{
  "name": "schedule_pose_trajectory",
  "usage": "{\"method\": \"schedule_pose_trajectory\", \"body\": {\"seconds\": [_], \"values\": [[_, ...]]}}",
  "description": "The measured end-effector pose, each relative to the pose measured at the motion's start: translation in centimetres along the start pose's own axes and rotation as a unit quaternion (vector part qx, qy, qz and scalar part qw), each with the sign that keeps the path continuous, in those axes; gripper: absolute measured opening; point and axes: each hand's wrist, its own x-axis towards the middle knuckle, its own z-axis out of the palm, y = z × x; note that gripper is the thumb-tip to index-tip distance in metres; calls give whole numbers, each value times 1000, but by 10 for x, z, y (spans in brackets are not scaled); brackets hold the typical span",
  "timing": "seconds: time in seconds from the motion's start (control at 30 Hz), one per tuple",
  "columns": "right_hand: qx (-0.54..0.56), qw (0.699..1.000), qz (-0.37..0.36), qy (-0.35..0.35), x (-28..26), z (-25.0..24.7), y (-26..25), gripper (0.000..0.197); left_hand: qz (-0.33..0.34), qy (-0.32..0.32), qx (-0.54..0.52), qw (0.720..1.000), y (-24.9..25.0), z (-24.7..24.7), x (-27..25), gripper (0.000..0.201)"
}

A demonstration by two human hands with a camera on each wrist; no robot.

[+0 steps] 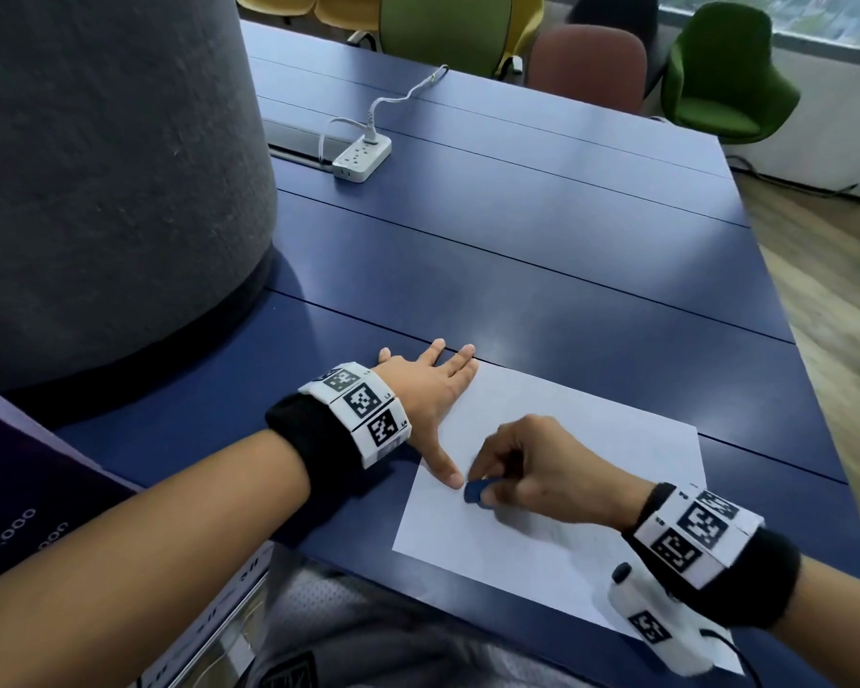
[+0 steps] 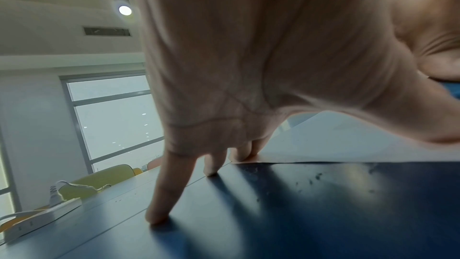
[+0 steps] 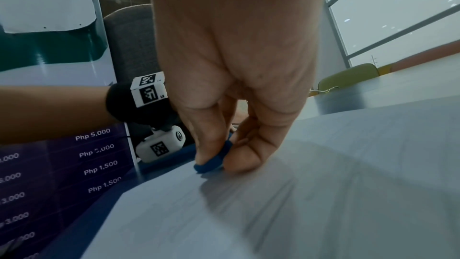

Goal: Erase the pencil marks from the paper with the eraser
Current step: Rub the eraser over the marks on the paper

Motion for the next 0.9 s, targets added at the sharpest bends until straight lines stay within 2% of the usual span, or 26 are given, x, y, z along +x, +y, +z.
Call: {"method": "schedule_pose_trajectory", "body": {"seconds": [0.17,0.3,0.43,0.57,0.7,0.8,0.83,0.9], "values": [[-11,999,-29,-41,-6,10,-6,16,-3,-2,3,1000,0,0,0,143],[-17,999,-26,14,-1,9,-2,18,-6,-3,6,1000,0,0,1,142],[-26,997,-50,-48,-10,16,-9,17,-6,-7,7,1000,0,0,1,144],[-19,999,-31,14,-3,13,-4,19,-5,-3,10,1000,0,-1,1,142],[-19,998,-38,-38,-11,11,-4,18,-2,-4,-2,1000,0,-1,-1,143],[-10,999,-6,36,-6,4,6,17,-3,-4,1,1000,0,-1,-1,143],[-3,999,-6,39,-8,4,7,17,-3,-4,-1,1000,0,-1,-1,143],[2,1000,-23,-10,-15,7,5,17,-4,-4,-3,1000,0,-1,-1,143]]}}
